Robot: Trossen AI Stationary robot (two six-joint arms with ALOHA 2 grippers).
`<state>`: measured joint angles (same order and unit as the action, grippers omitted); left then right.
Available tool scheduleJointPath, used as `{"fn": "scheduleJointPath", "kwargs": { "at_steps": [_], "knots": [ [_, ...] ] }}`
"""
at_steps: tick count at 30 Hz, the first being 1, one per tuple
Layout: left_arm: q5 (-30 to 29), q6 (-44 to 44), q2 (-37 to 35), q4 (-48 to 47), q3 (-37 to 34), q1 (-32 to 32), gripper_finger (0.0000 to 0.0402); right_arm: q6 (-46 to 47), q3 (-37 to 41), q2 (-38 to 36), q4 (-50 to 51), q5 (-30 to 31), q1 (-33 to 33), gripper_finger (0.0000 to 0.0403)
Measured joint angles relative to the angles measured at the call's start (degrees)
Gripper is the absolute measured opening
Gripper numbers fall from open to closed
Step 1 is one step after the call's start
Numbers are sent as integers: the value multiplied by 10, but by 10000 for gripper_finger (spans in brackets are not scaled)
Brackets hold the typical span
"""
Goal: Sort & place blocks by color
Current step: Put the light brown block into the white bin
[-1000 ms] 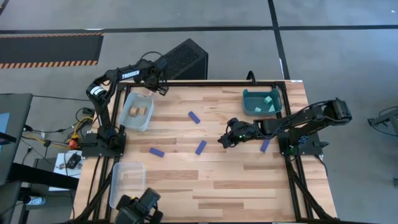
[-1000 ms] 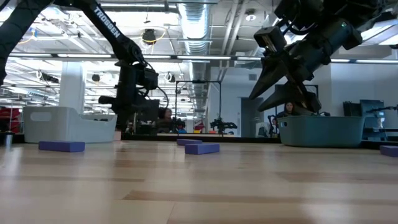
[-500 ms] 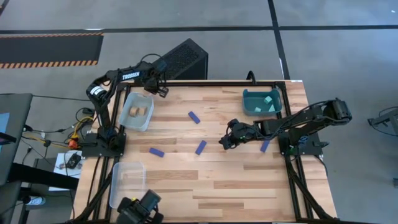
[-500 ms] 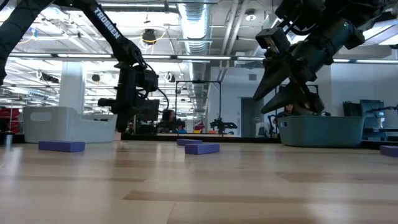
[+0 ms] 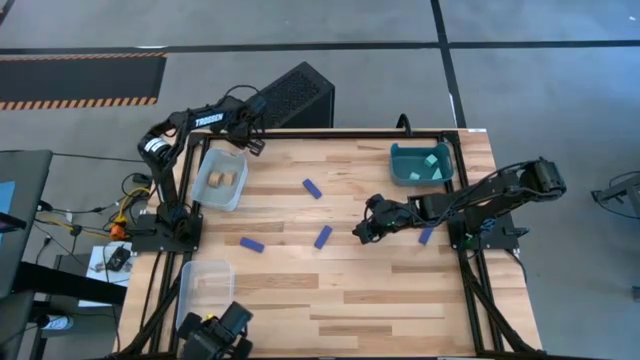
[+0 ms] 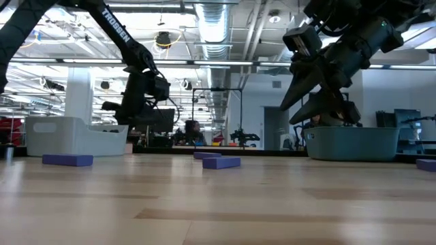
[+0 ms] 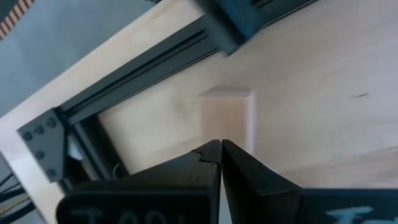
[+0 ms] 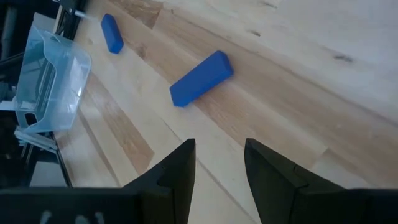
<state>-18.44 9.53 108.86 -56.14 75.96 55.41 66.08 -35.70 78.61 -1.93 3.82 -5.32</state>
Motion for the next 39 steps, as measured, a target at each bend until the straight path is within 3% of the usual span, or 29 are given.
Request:
{"fn": "scheduleJointPath", "kwargs": {
  "at_steps": [12, 14, 19, 24, 29, 39],
  "knots": [
    [5, 21, 0, -32, 0, 30, 2, -2, 0, 0, 2, 14, -9, 162],
    [40, 46, 0, -38, 0, 25, 2, -5, 0, 0, -1, 14, -9, 162],
    [194, 111, 0, -16, 0, 9, 2, -5, 0, 0, -3, 14, -11, 162],
    [302, 191, 0, 60, 0, -1, 2, -6, 0, 0, -3, 31, -19, 162],
    [268, 314, 0, 104, 0, -7, 2, -4, 0, 0, -3, 41, -27, 162],
    [102, 430, 0, 103, 0, -4, 2, 4, 0, 0, 17, 49, -33, 162]
  ]
}}
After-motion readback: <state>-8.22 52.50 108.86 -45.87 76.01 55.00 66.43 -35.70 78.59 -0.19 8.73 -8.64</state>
